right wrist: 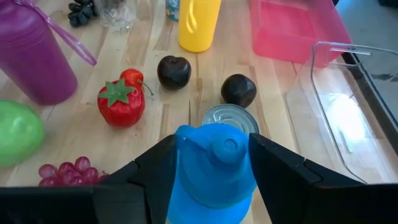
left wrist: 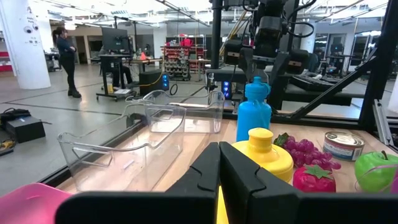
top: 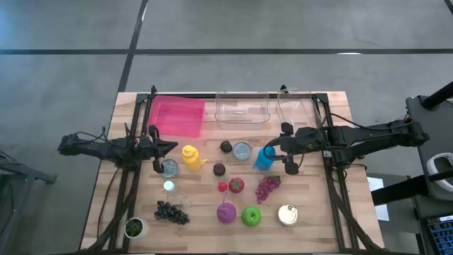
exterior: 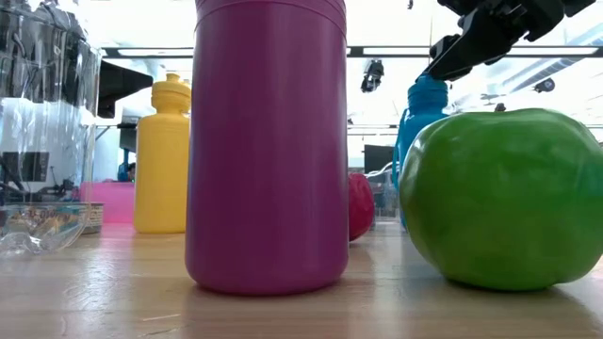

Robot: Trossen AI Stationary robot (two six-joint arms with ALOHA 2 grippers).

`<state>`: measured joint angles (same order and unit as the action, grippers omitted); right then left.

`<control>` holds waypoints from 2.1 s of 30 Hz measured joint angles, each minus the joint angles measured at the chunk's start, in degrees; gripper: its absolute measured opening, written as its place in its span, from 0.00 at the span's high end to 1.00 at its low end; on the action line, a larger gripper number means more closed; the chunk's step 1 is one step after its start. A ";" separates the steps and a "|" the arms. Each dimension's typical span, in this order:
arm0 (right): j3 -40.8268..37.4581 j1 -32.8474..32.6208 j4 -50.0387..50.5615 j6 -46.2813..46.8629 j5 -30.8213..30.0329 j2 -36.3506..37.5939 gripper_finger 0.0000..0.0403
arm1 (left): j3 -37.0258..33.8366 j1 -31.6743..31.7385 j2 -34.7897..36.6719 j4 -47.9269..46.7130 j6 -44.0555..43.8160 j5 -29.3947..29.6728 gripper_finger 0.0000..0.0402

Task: Pick & Place Food Item
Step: Put the blue water bottle into the right transparent bin

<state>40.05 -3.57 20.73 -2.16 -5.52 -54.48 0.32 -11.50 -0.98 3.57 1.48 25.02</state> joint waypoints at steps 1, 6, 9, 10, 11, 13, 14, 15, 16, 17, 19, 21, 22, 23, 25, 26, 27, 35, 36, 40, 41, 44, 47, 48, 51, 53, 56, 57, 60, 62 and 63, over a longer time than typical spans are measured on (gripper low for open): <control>0.00 0.00 0.00 -0.07 0.00 0.00 0.54 | 0.01 0.00 -0.01 -0.01 0.00 -0.01 0.97; 0.00 0.00 0.00 -0.84 -0.02 0.00 0.62 | 0.02 0.01 -0.02 0.00 0.00 -0.01 0.97; 0.00 0.00 0.00 -0.85 -0.02 0.00 0.67 | 0.00 -0.01 -0.02 0.00 0.00 0.00 0.97; 0.00 0.00 0.00 -0.85 -0.02 0.00 0.68 | 0.00 0.02 -0.02 0.00 0.00 -0.01 0.97; 0.00 0.00 0.00 -0.86 -0.02 0.00 0.69 | 0.00 -0.01 -0.02 0.00 0.00 0.02 0.97; 0.00 0.00 -0.02 -0.85 -0.02 0.00 0.71 | 0.01 0.00 -0.02 0.00 0.00 0.01 0.97; 0.00 0.00 -0.08 -0.85 0.00 0.00 0.73 | 0.00 -0.01 -0.02 0.00 0.00 -0.01 0.97; 0.00 0.00 -0.16 -0.85 0.00 0.00 0.74 | 0.00 -0.01 -0.02 0.00 0.00 -0.01 0.97; 0.00 0.00 -0.21 -0.85 0.00 0.01 0.75 | 0.00 0.02 -0.02 -0.02 0.00 -0.01 0.97; 0.00 0.00 -0.28 -0.85 0.00 0.02 0.76 | 0.02 0.01 -0.02 0.00 0.00 -0.01 0.97; 0.02 0.00 -0.35 -0.85 0.00 0.02 0.78 | 0.01 -0.01 -0.01 0.00 0.00 0.00 0.97; 0.02 0.00 -0.35 -0.85 0.04 0.02 0.81 | 0.00 -0.01 -0.02 0.00 0.00 0.01 0.97; 0.02 0.00 -0.33 -0.91 0.04 0.02 0.82 | 0.00 0.01 -0.02 -0.01 0.00 -0.01 0.97; 0.02 0.00 -0.33 -0.97 0.02 0.02 0.82 | 0.01 -0.01 -0.02 0.00 0.00 0.00 0.97; 0.02 0.00 -0.28 -1.04 0.02 0.02 0.83 | 0.01 0.00 -0.01 0.00 0.00 0.00 0.97; 0.02 0.00 -0.25 -1.04 0.02 0.02 0.83 | 0.00 0.00 -0.01 0.00 0.00 0.00 0.97; 0.03 0.00 -0.22 -1.04 0.02 0.02 0.83 | 0.00 -0.01 -0.02 0.00 0.00 0.00 0.97; 0.04 0.00 -0.11 -1.07 -0.04 0.02 0.80 | 0.00 -0.01 -0.02 0.00 0.00 -0.01 0.97; 0.04 0.00 -0.11 -1.07 -0.04 0.02 0.80 | 0.01 0.00 -0.01 0.00 0.00 -0.01 0.97; 0.04 0.00 -0.11 -1.29 -0.02 0.02 0.84 | 0.00 0.00 -0.02 0.00 0.00 0.01 0.97; 0.04 0.00 -0.11 -1.29 -0.02 0.02 0.84 | 0.01 -0.01 -0.02 0.00 0.00 -0.01 0.97; 0.04 0.00 -0.09 -1.33 -0.02 0.02 0.85 | 0.00 -0.01 -0.02 0.00 0.00 0.01 0.97; 0.04 0.00 -0.08 -1.31 -0.02 0.04 0.85 | 0.00 0.01 0.00 0.00 0.00 0.00 0.97; 0.04 0.00 -0.07 -1.33 -0.02 0.02 0.85 | 0.02 0.02 -0.02 0.00 0.00 -0.01 0.97; 0.04 0.00 -0.05 -1.37 -0.03 0.03 0.85 | 0.00 -0.01 -0.01 0.00 0.00 0.01 0.97; 0.04 0.00 -0.05 -1.49 -0.02 0.07 0.85 | 0.00 0.00 0.00 0.00 0.00 0.00 0.97; 0.04 0.00 0.15 -1.58 -0.04 0.47 0.85 | 0.02 0.00 -0.02 0.00 0.00 0.01 0.97; 0.04 0.00 0.31 -1.68 -0.07 0.69 0.85 | 0.01 0.01 -0.02 0.00 0.00 0.01 0.97; -0.06 0.02 0.57 -1.68 -0.13 1.64 0.85 | 0.00 0.02 0.01 0.00 0.00 0.02 0.97; -0.07 0.02 0.49 -1.66 -0.13 2.42 0.85 | 0.01 -0.01 -0.01 0.00 0.00 0.01 0.97; -0.07 0.02 0.48 -1.57 -0.12 2.82 0.85 | 0.02 0.00 0.01 0.00 0.00 0.00 0.97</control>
<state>39.99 -3.55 21.21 -3.72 -5.64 -51.66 0.34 -11.50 -0.97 3.57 1.48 25.02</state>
